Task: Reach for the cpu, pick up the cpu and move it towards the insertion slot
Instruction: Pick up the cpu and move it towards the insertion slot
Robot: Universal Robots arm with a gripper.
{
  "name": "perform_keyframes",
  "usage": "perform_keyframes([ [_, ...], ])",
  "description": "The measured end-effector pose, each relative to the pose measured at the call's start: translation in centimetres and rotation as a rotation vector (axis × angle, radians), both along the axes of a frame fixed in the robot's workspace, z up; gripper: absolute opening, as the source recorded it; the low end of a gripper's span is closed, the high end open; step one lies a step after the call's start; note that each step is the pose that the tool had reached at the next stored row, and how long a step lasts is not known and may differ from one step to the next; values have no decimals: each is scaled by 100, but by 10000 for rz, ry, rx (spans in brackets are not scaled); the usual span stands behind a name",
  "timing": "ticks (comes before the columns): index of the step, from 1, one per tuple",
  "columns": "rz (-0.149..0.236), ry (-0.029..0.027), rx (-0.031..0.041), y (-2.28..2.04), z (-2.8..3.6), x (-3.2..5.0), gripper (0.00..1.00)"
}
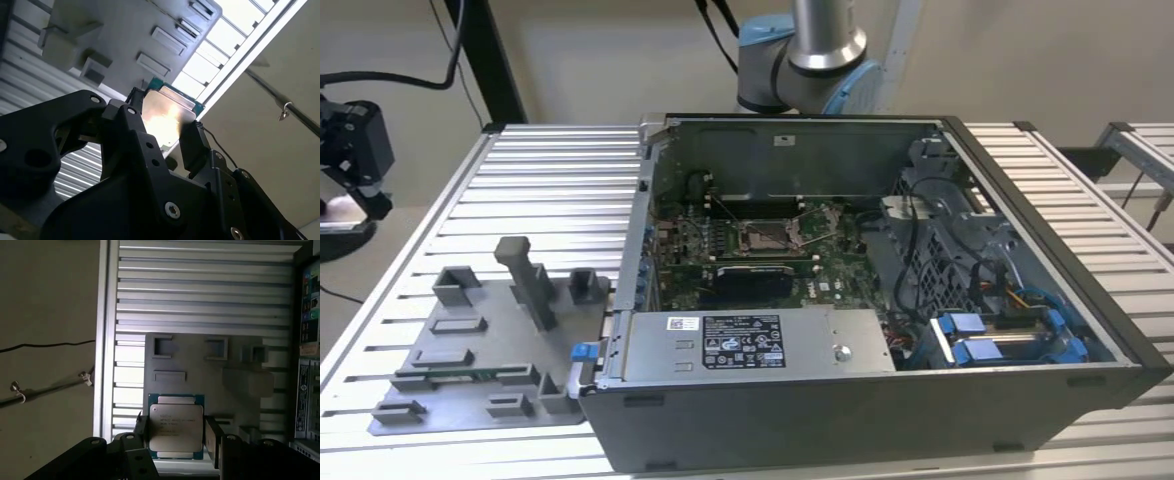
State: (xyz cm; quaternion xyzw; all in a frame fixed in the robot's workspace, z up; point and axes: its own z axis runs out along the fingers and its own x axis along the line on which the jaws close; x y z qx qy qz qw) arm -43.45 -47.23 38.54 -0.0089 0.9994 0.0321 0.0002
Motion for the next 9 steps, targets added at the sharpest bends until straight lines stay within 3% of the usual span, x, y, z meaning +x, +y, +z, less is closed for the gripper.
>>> perform_keyframes([
  [9, -1, 0, 1, 0, 141, 0, 0],
])
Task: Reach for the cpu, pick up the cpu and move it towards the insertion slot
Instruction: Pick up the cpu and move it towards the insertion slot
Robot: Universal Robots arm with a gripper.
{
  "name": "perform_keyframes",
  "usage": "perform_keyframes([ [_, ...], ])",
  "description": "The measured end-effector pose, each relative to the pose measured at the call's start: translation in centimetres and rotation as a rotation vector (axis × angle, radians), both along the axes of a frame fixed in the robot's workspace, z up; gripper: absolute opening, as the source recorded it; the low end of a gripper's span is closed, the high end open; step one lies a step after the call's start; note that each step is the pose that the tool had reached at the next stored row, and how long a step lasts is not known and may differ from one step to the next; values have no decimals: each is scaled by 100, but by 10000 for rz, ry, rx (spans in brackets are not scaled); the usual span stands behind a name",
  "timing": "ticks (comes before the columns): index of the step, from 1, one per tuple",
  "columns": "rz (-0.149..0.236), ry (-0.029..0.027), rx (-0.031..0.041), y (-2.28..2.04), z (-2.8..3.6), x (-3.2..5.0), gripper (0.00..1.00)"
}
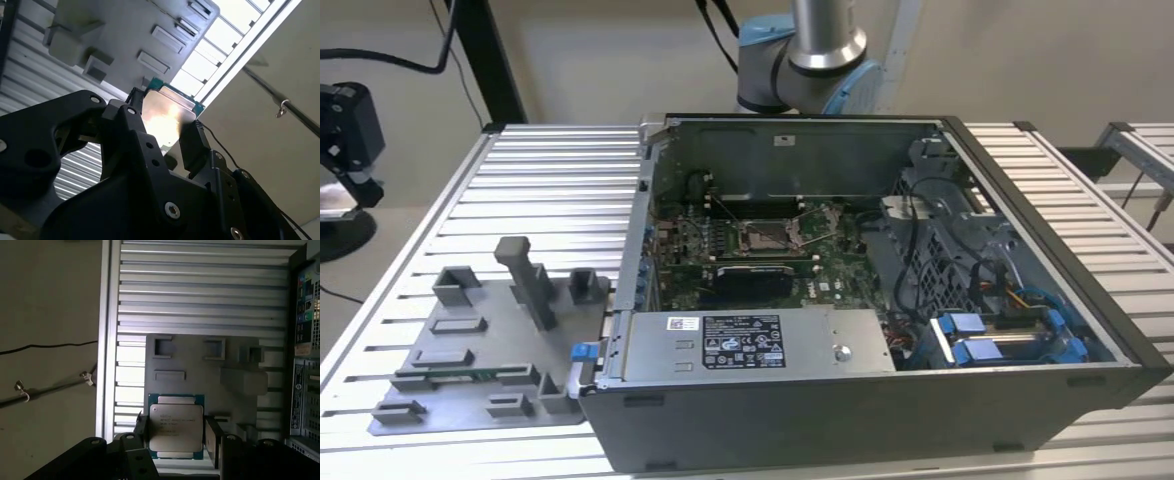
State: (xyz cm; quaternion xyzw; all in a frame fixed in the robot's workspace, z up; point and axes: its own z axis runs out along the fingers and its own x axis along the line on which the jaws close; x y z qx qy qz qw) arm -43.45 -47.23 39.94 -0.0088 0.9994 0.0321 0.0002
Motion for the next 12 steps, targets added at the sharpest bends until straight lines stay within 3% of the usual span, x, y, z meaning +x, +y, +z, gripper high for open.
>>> perform_keyframes([
  [4, 0, -1, 0, 0, 58, 0, 0],
  [12, -1, -2, 0, 1, 60, 3, 0],
])
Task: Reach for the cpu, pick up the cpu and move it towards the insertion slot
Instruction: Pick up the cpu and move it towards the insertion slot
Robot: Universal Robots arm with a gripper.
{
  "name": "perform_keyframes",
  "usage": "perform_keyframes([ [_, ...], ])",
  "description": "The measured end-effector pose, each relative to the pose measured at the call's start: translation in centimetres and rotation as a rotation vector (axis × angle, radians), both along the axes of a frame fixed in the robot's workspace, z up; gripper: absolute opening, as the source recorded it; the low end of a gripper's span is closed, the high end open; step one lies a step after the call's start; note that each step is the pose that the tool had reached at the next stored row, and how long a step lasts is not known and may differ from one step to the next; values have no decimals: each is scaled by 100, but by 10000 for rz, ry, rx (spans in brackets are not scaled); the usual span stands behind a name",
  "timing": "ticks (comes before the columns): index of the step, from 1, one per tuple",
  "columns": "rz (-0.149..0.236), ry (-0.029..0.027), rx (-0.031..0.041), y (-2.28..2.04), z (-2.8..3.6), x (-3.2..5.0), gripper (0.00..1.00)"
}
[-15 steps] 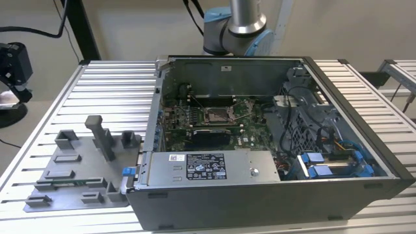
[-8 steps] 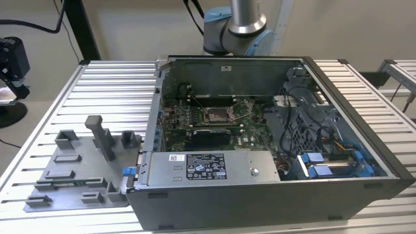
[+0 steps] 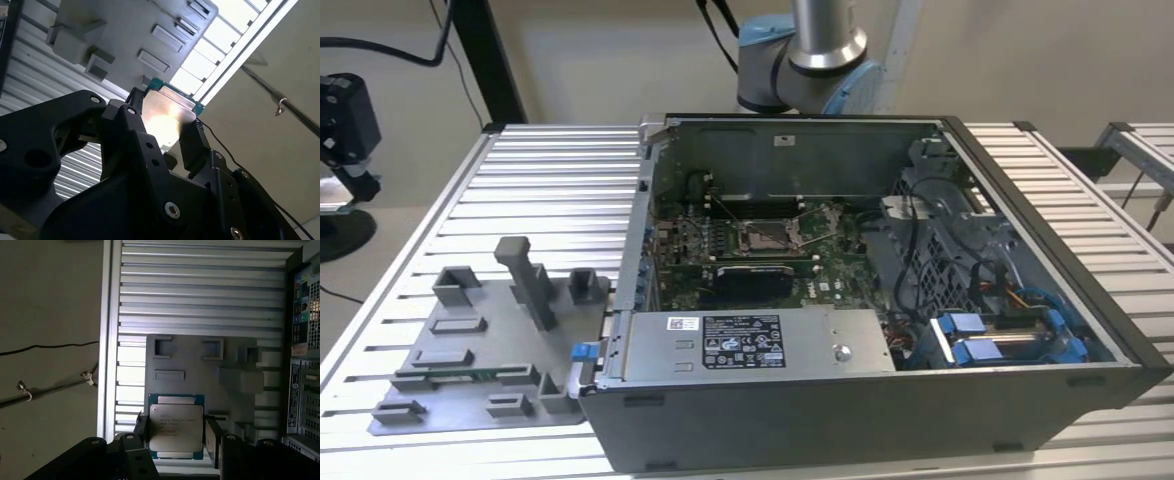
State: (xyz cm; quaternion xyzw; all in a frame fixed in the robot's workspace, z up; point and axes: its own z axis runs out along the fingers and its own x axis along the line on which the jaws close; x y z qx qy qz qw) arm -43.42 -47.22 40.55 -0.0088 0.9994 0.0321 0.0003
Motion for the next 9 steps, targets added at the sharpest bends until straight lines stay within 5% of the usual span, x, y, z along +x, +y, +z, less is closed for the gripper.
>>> perform_keyframes([
  [9, 2, -1, 0, -1, 0, 67, 0],
])
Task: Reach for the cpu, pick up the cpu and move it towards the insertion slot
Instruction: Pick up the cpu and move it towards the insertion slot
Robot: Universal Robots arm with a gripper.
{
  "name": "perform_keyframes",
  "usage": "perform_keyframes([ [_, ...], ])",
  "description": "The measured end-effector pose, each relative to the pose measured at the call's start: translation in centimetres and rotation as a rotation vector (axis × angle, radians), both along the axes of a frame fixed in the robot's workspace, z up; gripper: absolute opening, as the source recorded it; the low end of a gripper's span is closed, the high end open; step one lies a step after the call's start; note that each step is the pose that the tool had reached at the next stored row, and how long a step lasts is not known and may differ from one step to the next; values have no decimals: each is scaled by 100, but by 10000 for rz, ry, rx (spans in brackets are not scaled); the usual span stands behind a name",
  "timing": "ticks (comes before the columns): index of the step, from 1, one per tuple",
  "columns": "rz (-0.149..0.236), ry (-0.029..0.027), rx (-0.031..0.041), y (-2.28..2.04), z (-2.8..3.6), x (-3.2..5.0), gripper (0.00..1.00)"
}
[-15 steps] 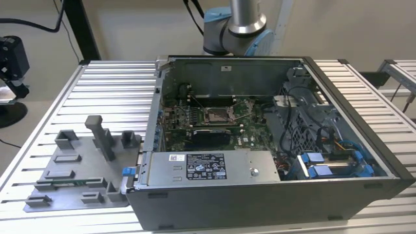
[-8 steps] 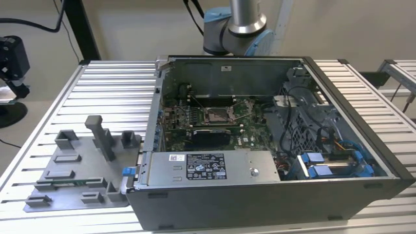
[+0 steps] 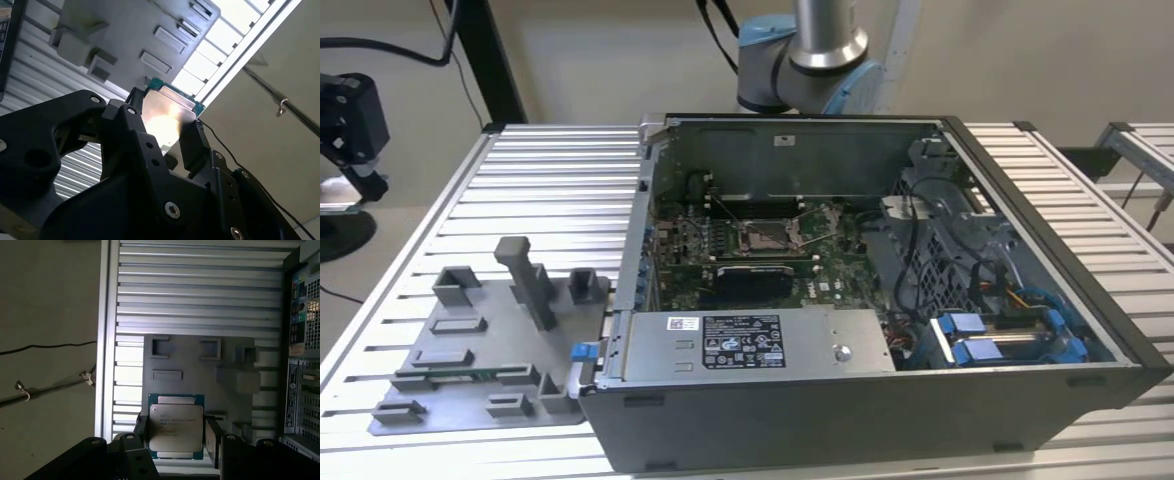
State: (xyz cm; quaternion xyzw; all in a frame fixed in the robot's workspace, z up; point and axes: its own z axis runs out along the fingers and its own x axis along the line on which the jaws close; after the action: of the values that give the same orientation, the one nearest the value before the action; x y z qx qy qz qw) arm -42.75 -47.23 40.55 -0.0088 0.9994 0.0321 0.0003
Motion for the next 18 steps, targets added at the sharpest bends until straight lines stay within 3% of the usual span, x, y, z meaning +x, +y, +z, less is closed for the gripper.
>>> perform_keyframes([
  [18, -1, 0, 0, 0, 0, 265, 0],
])
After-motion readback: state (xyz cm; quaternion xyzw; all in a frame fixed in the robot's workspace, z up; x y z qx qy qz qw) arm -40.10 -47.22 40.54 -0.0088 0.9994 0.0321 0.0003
